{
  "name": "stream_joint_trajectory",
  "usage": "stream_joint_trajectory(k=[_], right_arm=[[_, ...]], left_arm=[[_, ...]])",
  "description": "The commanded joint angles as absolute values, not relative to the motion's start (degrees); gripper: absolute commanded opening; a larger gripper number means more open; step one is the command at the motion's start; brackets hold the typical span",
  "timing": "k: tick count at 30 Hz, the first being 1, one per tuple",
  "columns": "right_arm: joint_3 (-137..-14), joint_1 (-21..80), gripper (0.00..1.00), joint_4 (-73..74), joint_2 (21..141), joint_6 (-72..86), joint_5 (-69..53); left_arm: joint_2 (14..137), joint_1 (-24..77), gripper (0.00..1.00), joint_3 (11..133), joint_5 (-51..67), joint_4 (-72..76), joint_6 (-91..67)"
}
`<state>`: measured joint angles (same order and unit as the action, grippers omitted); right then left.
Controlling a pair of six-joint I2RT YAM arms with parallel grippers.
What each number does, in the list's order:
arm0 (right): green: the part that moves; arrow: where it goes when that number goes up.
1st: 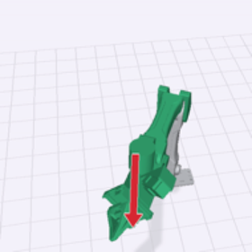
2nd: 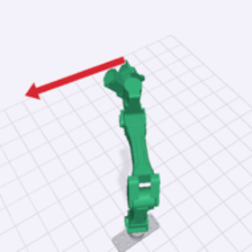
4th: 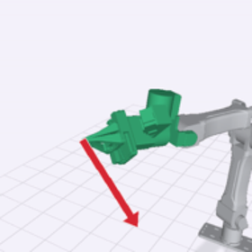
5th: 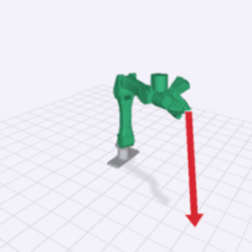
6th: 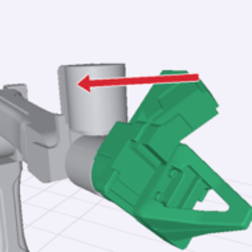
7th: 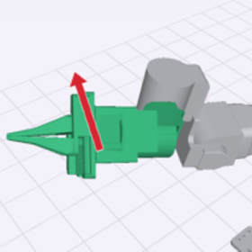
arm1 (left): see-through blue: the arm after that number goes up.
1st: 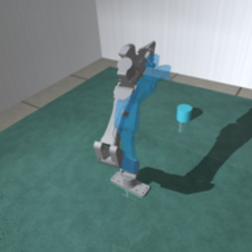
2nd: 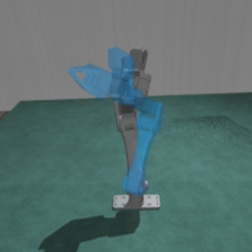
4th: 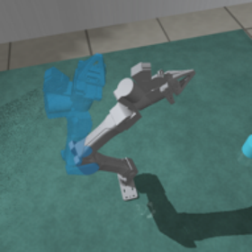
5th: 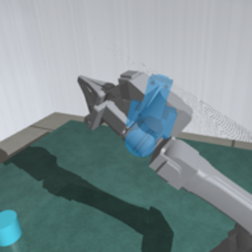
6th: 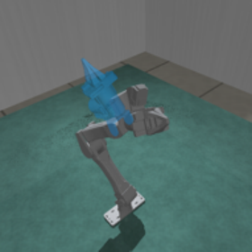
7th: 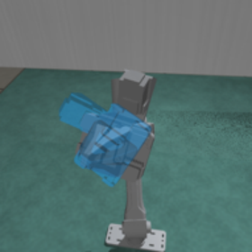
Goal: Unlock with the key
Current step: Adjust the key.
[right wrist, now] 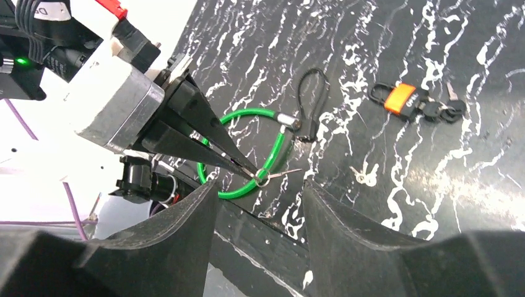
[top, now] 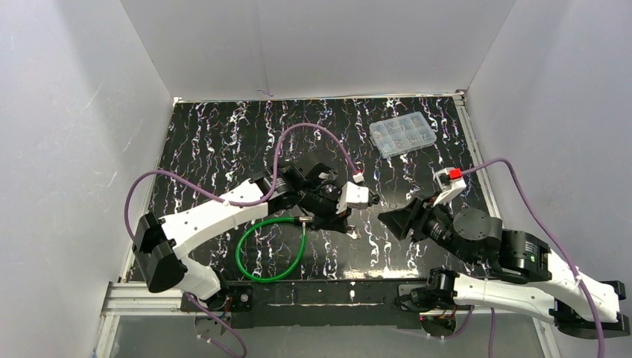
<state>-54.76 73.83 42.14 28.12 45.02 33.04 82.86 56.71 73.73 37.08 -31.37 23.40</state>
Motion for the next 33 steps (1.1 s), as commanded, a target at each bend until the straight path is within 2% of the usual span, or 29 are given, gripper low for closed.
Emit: stream_joint_trajectory(k=[1, 11, 23, 29, 33], right_arm=[[-53.9, 73.7, 0.6, 33.1, 31.9, 38.0, 28.2], [-52.5, 73.7, 0.59, 17.3, 36.1, 26.0, 15.3], [-54.6, 73.7, 0.56, 14.2, 40.4, 24.2, 10.9], [-54.8, 73.7, 0.48, 14.9, 42.7, 24.4, 9.6], [-55.1, 73.7, 0.34, 16.0, 43.8, 24.6, 9.3]], left_arm=[[79.4, 56.9, 0.0, 80.7, 36.7, -44.0, 31.0], [79.0, 57.0, 0.0, 93.7, 39.5, -59.2, 37.9], [78.2, 58.4, 0.0, 94.1, 38.7, -59.8, 37.3], [78.3, 58.5, 0.0, 94.5, 38.5, -59.3, 36.8], [78.4, 58.4, 0.0, 94.8, 37.6, -59.0, 36.7]])
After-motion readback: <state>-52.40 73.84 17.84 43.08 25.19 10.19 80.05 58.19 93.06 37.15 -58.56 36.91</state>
